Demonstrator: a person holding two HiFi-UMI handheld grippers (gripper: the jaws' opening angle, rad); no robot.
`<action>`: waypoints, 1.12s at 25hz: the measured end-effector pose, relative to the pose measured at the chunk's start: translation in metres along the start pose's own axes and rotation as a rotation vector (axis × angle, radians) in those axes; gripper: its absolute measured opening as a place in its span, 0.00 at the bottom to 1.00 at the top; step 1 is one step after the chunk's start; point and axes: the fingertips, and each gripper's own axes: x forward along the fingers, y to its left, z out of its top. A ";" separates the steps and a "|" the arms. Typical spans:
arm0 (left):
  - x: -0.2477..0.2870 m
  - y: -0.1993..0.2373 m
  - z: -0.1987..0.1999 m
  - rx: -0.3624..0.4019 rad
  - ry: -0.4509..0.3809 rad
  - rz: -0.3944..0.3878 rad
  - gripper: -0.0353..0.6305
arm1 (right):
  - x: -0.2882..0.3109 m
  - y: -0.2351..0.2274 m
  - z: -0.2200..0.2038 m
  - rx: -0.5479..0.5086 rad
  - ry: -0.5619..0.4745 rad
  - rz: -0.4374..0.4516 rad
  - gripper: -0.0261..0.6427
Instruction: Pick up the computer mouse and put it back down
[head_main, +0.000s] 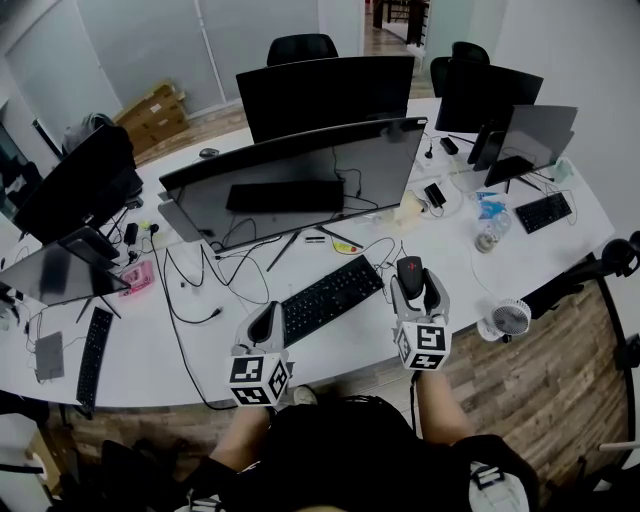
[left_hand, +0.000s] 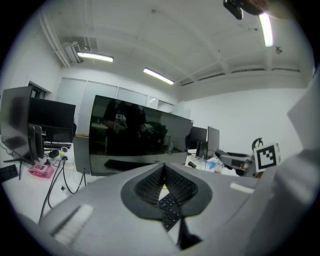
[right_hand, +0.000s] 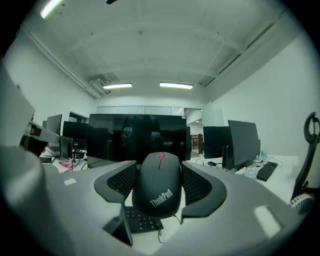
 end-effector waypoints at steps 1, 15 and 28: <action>0.000 0.000 -0.002 -0.002 0.004 0.000 0.13 | 0.001 0.000 -0.010 0.000 0.022 0.002 0.45; -0.004 0.011 -0.013 -0.041 0.034 0.025 0.13 | -0.003 0.011 -0.170 -0.003 0.371 0.030 0.45; -0.010 0.020 -0.019 -0.053 0.046 0.044 0.13 | -0.024 0.012 -0.261 -0.010 0.583 0.043 0.46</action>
